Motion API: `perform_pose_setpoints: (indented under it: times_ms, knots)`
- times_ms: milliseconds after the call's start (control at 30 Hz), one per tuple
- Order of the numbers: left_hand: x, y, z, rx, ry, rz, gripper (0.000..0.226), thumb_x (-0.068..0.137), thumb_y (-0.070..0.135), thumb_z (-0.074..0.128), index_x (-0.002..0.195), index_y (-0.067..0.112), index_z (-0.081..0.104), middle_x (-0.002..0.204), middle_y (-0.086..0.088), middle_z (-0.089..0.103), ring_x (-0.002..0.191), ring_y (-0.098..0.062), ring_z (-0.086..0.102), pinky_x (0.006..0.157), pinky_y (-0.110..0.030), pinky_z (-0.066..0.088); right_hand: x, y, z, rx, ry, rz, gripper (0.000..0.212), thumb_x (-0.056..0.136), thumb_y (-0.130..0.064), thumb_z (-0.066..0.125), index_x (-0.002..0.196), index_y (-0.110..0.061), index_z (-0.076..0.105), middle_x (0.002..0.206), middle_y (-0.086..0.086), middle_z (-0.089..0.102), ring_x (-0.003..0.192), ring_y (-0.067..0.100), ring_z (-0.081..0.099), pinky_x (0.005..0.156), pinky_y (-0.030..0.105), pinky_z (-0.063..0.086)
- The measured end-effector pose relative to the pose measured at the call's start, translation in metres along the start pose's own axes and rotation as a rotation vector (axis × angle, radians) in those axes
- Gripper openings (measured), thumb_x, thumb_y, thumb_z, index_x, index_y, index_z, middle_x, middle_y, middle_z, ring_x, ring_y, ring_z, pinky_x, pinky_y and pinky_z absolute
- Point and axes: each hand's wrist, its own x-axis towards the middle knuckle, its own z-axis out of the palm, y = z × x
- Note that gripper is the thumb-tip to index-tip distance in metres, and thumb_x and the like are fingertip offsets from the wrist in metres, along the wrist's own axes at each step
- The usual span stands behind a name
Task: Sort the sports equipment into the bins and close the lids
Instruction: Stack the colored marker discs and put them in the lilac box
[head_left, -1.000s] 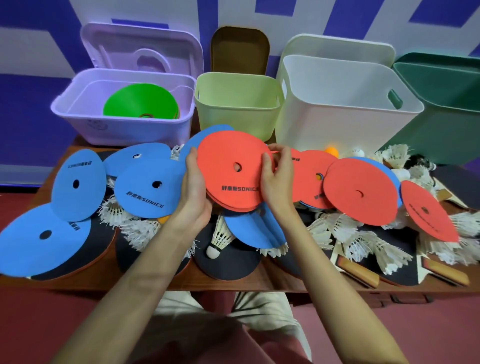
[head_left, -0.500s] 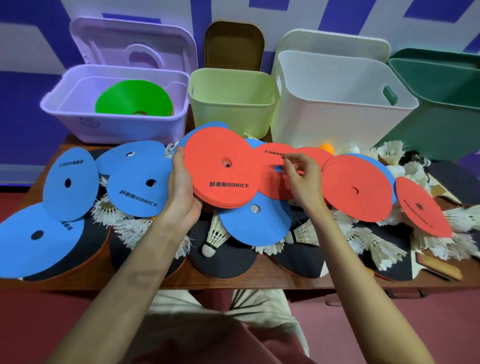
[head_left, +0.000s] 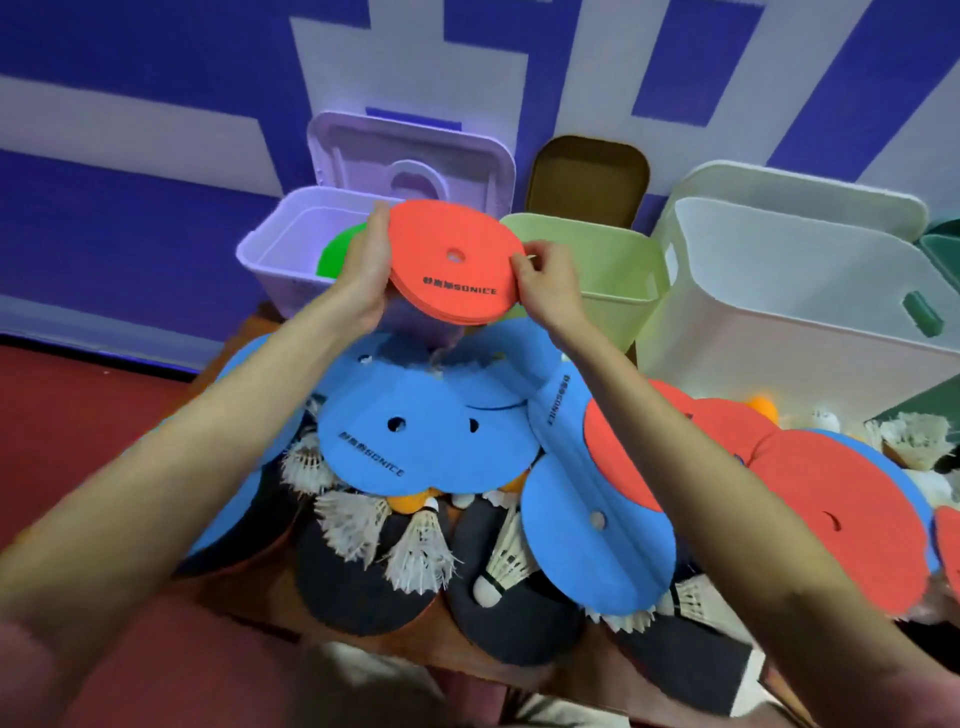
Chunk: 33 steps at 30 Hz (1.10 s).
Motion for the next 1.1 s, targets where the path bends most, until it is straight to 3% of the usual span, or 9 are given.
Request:
perform_pose_setpoints:
  times_ms: [133,200,300,400,500,633,800,967,1100]
  knots:
    - [0.085,0.012,-0.031,0.394,-0.001,0.092,0.022,0.09,0.015,0.047,0.069,0.016,0.053,0.06,-0.001,0.051,0.06,-0.018,0.047,0.057,-0.028,0.037,0.061,-0.017,0.04,-0.127,-0.029,-0.009,0.023,0.089,-0.005,0.047,0.068,-0.001,0.056,0.07,0.021,0.049,0.073,0.017,0.037,0.064,0.035,0.031]
    - [0.12,0.01,-0.045,0.686,0.047,0.143,0.016,0.083,0.017,0.051,0.074,0.007,0.061,0.071,-0.016,0.061,0.071,-0.028,0.058,0.063,-0.035,0.043,0.078,-0.024,0.057,-0.221,-0.092,-0.016,0.028,0.086,-0.002,0.046,0.059,-0.009,0.043,0.07,0.023,0.04,0.079,0.019,0.025,0.063,0.036,0.029]
    - [0.153,0.001,-0.06,0.94,0.099,0.181,0.026,0.087,0.01,0.055,0.106,-0.002,0.067,0.107,-0.028,0.066,0.103,-0.038,0.062,0.084,-0.041,0.046,0.09,-0.033,0.08,-0.34,-0.213,0.001,0.027,0.087,-0.001,0.046,0.061,-0.008,0.048,0.08,0.03,0.051,0.074,0.033,0.04,0.07,0.039,0.036]
    - [0.175,-0.014,-0.07,1.023,0.115,0.106,0.03,0.088,0.014,0.056,0.107,-0.009,0.062,0.115,-0.03,0.062,0.108,-0.04,0.059,0.086,-0.044,0.045,0.096,-0.031,0.099,-0.41,-0.268,0.0,0.038,0.087,0.001,0.046,0.055,-0.014,0.031,0.081,0.022,0.048,0.076,0.027,0.043,0.076,0.04,0.042]
    - [0.182,-0.025,-0.076,1.066,0.127,0.065,0.02,0.086,0.013,0.055,0.097,-0.003,0.06,0.114,-0.029,0.061,0.107,-0.039,0.058,0.082,-0.042,0.045,0.096,-0.025,0.108,-0.482,-0.317,-0.026,0.029,0.089,-0.002,0.046,0.063,-0.01,0.034,0.105,0.03,0.06,0.098,0.038,0.057,0.081,0.039,0.042]
    - [0.174,-0.026,-0.073,1.113,0.109,0.116,0.004,0.088,0.012,0.055,0.089,0.011,0.059,0.113,-0.022,0.059,0.117,-0.036,0.053,0.086,-0.037,0.042,0.093,-0.021,0.095,-0.543,-0.315,-0.111,0.012,0.086,-0.007,0.048,0.074,-0.006,0.047,0.109,0.025,0.061,0.104,0.04,0.056,0.08,0.038,0.044]
    - [0.128,-0.023,-0.044,0.976,0.048,0.37,0.033,0.084,0.01,0.057,0.117,0.007,0.064,0.12,-0.011,0.066,0.112,-0.027,0.059,0.097,-0.032,0.042,0.063,-0.014,0.042,-0.459,-0.252,-0.191,0.032,0.087,-0.011,0.055,0.114,0.003,0.059,0.111,0.021,0.063,0.103,0.035,0.058,0.088,0.036,0.044]
    - [0.035,-0.024,0.011,0.595,0.004,0.619,0.026,0.081,0.002,0.055,0.104,0.006,0.066,0.099,-0.005,0.07,0.087,-0.013,0.064,0.085,-0.025,0.047,-0.011,0.013,-0.034,-0.36,-0.152,-0.178,0.028,0.087,-0.009,0.059,0.113,0.0,0.06,0.108,0.017,0.063,0.093,0.027,0.061,0.083,0.03,0.042]
    - [-0.025,-0.046,0.056,0.464,-0.15,0.596,0.019,0.08,0.007,0.058,0.097,0.012,0.066,0.085,0.0,0.067,0.071,-0.005,0.06,0.068,-0.021,0.049,-0.068,0.047,-0.097,-0.329,-0.096,-0.044,0.027,0.086,-0.006,0.06,0.112,0.002,0.061,0.103,0.018,0.065,0.092,0.03,0.062,0.083,0.037,0.047]
